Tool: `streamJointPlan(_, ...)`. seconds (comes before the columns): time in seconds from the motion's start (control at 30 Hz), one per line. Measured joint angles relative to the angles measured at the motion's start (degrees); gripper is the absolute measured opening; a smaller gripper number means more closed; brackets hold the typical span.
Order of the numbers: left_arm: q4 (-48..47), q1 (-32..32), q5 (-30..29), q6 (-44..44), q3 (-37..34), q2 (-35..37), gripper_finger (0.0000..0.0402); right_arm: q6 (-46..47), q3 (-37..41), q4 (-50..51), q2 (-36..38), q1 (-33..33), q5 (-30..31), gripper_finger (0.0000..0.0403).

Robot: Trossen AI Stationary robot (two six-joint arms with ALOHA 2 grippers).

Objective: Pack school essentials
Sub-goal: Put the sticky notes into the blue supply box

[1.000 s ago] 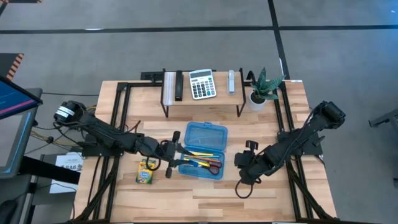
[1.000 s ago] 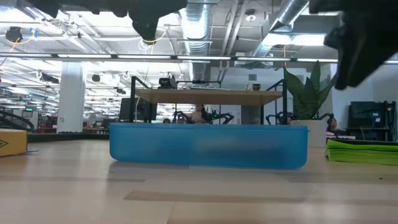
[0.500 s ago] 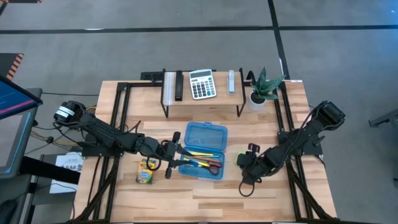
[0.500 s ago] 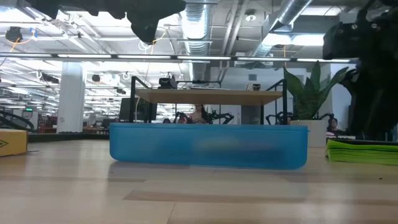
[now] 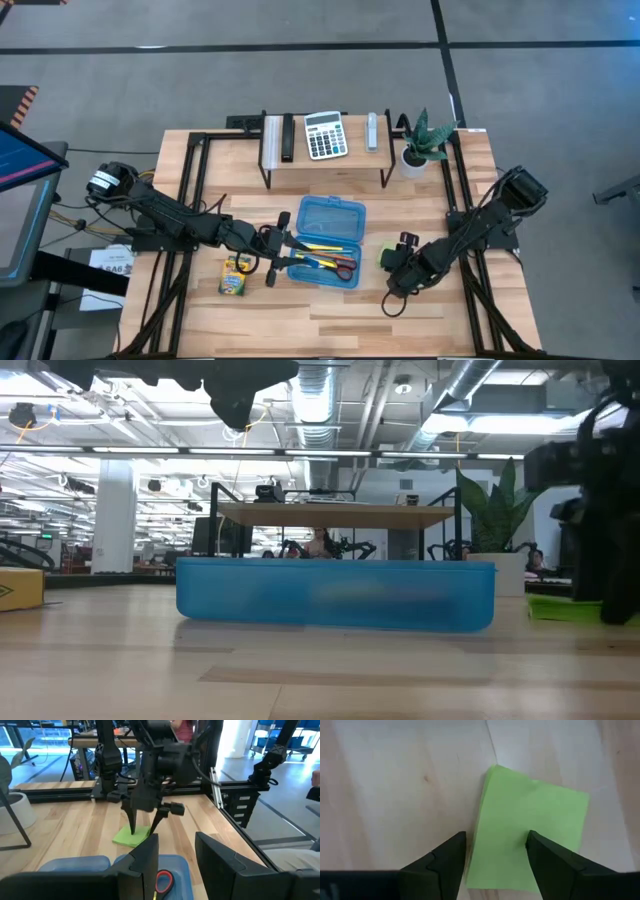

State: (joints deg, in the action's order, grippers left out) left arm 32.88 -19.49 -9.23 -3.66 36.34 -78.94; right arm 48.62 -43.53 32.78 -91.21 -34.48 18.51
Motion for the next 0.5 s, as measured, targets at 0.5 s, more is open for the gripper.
streamJointPlan(0.5,0.0,0.0,-0.3,-0.6,0.0,0.0,0.0114,1.0,-0.2,1.5,-1.6,0.1,-1.4,0.0106)
